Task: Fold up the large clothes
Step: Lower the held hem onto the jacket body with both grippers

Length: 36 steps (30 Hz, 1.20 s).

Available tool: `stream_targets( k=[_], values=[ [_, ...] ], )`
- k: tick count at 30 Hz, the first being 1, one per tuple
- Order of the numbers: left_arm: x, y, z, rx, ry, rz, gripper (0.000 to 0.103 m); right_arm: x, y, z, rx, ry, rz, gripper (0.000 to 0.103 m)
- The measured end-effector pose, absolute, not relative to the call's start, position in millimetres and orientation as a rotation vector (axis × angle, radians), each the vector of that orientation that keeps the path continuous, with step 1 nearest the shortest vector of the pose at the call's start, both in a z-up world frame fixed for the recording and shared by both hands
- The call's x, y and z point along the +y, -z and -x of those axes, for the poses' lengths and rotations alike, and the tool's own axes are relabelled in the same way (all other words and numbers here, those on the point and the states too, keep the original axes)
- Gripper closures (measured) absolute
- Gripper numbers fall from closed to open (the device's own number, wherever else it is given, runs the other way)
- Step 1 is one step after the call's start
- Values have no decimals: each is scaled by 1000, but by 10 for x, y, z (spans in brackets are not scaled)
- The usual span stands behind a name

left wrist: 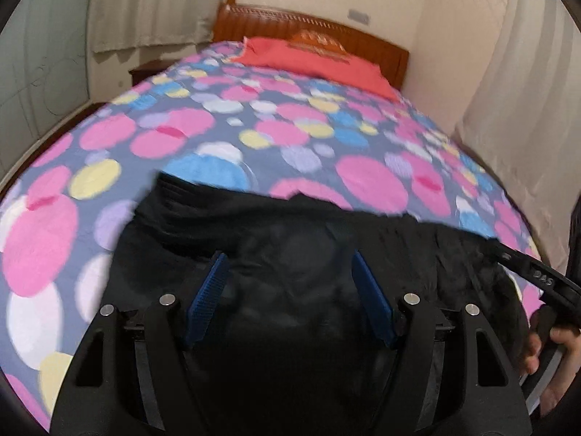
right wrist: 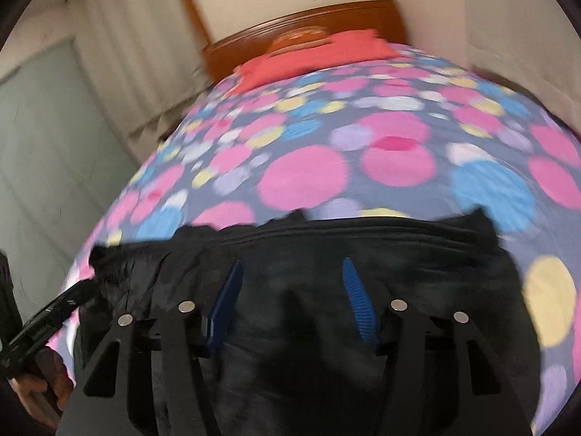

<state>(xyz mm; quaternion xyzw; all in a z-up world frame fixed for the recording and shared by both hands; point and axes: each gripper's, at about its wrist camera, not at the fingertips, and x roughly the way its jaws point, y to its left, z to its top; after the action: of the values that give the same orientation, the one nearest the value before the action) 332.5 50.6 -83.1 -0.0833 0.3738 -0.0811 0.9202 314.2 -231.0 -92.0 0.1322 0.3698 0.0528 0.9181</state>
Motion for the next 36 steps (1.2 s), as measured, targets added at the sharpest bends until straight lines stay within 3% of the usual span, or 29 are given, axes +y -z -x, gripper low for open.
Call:
stream_targets(
  k=[6, 18, 24, 30, 36],
  values=[
    [270, 1219, -3585, 813, 104, 77, 33, -1957, 1292, -3483, 818, -58, -91, 50],
    [130, 1676, -3802, 861, 36, -8, 31, -1929, 1757, -3588, 878, -19, -89, 50],
    [235, 1496, -3720, 910, 81, 25, 33, -2001, 1555, -3477, 867, -48, -125, 49],
    [821, 1092, -3491, 776, 5, 52, 33, -2586, 1121, -3280, 771, 55, -81, 48],
    [1207, 1314, -3719, 864, -96, 101, 33, -3095, 1402, -3429, 853, 165, -96, 48]
  ],
)
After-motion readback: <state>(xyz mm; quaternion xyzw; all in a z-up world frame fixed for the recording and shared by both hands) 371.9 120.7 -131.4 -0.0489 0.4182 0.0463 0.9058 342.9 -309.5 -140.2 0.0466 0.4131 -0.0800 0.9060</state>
